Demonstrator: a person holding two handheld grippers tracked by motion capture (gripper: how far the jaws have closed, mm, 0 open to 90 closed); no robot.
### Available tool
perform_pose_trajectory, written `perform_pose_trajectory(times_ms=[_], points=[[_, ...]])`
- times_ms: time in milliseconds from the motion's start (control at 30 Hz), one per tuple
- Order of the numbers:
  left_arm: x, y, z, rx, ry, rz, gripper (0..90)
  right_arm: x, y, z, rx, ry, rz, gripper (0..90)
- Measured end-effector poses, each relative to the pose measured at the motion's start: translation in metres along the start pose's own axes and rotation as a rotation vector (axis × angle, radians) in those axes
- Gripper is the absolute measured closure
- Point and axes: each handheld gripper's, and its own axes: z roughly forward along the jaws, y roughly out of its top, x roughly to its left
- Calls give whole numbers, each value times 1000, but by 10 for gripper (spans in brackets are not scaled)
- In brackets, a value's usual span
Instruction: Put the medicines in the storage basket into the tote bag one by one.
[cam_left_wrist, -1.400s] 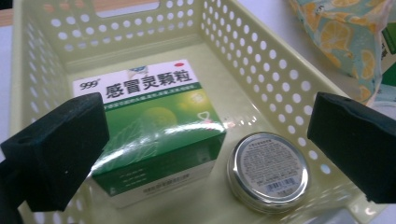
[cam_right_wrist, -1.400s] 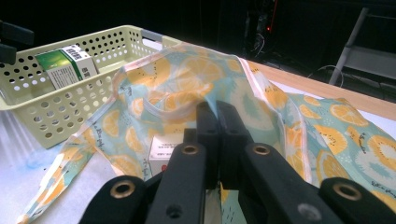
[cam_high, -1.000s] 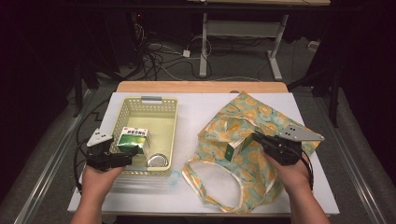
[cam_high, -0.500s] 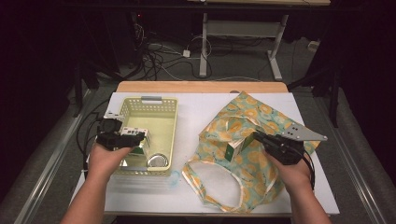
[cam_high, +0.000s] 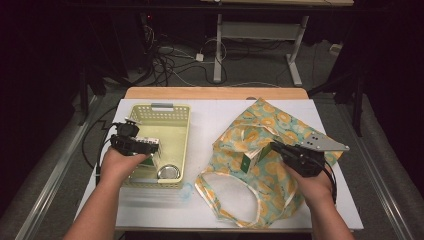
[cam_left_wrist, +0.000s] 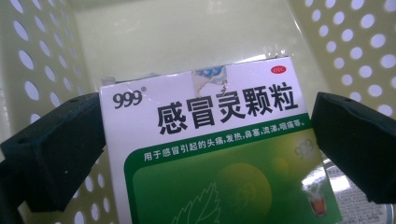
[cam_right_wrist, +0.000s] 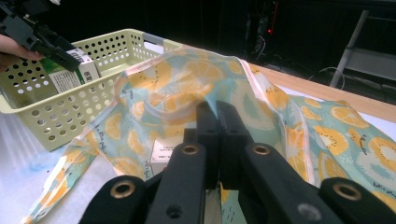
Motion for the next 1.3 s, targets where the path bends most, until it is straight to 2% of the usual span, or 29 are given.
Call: perform_pose_trajectory(times_ms=[333,500,533,700,1100,1300], points=[[-1,3,4,59,-13,25,0,0,0,0,0,1,1,900],[-4,5,10,117,18,47,0,1,0,1,1,2,-2,900],[-5,6,13,145,23,55,0,1,0,1,1,1,-2,900],[-7,7,17,187,42,70,4,0,-1,1,3,2,-1,900],[-9,6,15,170,52,82,45,1,-1,1,4,2,-3,900],[-12,5,11,132,45,105,50,0,-2,2,4,3,1,900]])
